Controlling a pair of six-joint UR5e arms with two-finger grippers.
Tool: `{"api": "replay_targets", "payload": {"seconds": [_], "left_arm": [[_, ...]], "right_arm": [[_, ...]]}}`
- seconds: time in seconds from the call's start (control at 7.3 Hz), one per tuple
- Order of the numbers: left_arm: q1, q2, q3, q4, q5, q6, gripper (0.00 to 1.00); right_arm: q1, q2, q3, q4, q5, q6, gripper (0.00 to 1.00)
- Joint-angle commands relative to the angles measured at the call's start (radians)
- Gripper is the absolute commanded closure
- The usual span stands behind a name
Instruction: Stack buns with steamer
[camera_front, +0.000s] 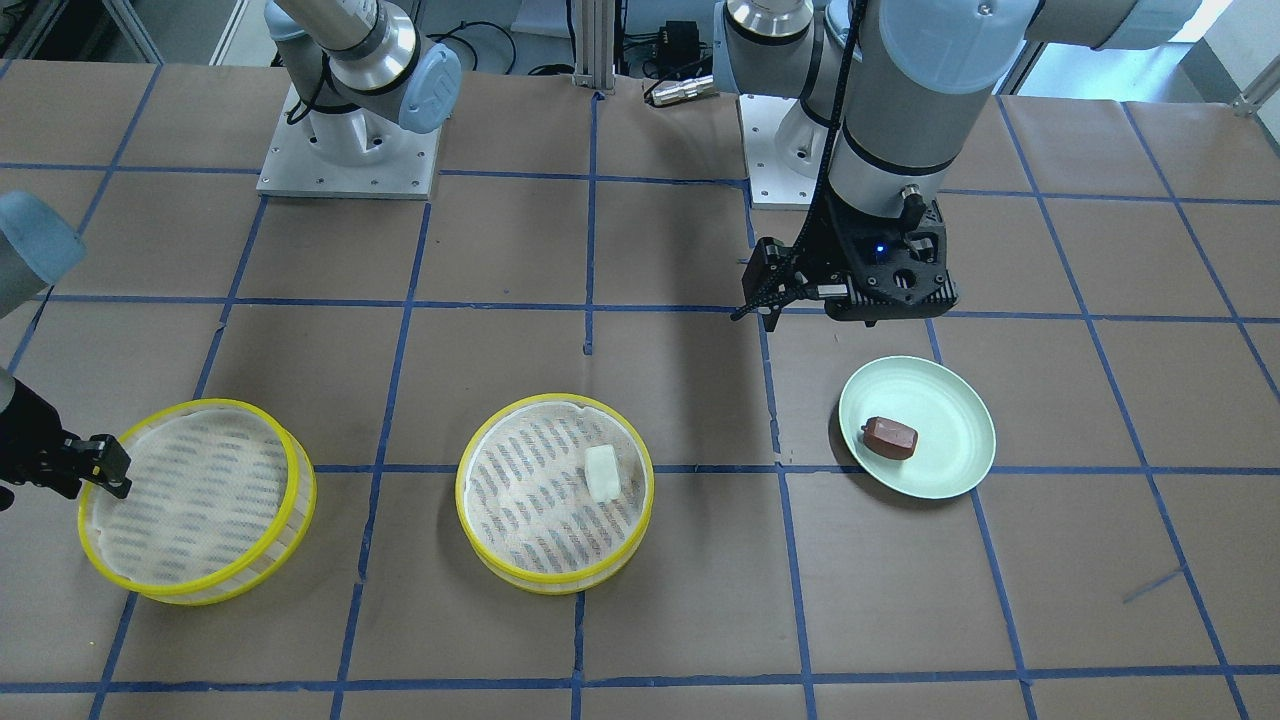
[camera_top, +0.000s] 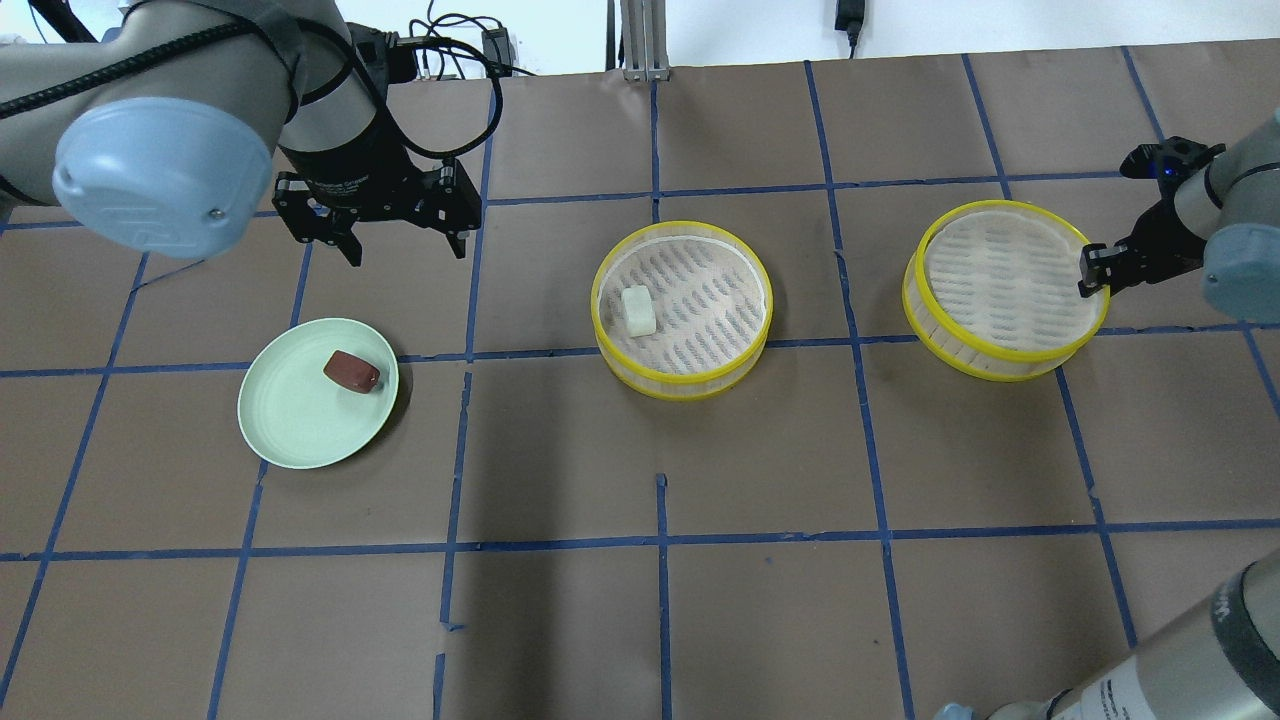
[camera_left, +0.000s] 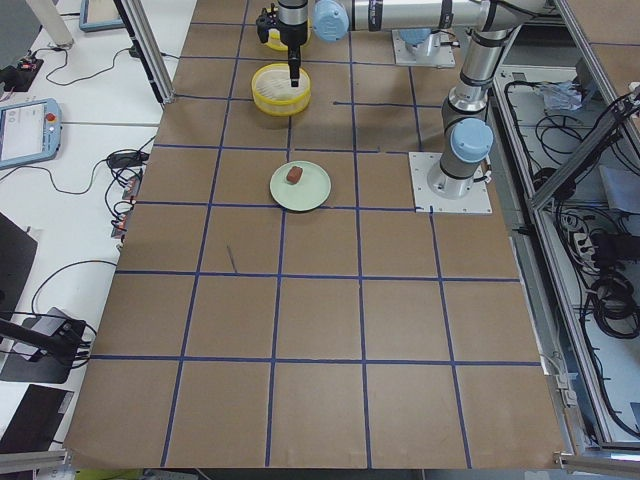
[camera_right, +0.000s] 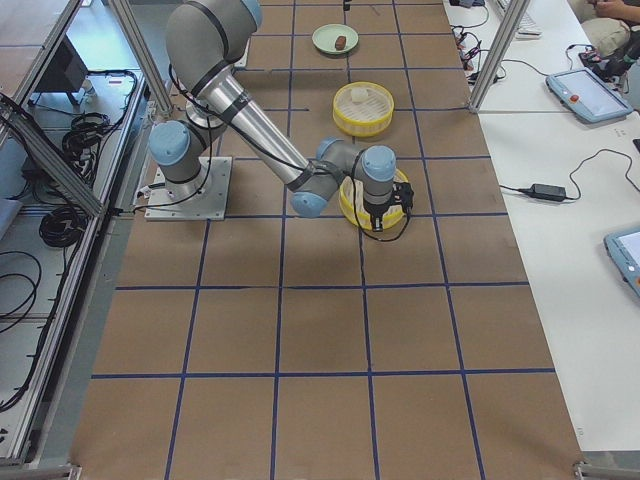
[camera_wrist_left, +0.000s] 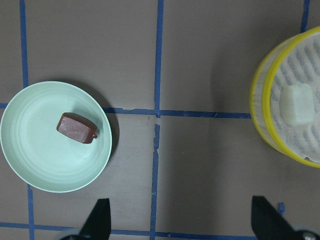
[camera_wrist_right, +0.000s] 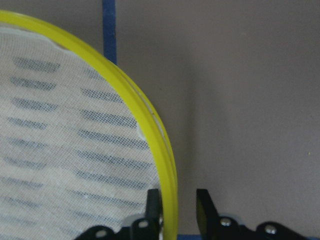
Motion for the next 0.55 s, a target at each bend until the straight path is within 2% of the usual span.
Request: {"api": "replay_targets", "payload": {"seconds": [0.0,0.27,0.41], "left_arm": [[0.0,0.0,-0.005,0.001,-0.004,-0.006,0.0],[-0.002,-0.003,-0.009,0.001,-0.006,-0.015,0.0],[-0.002,-0.003,-0.009,0.001,-0.006,-0.015,0.0]], "right_arm": [[0.0,-0.038,-0.001,0.005,-0.006,-0.032,0.94],[0.012,-0.084,-0.001,0.043,-0.008,-0.032,0.95],[0.051,-0.136,-0.006,0.103,0.003,-0.003,0.95]]}}
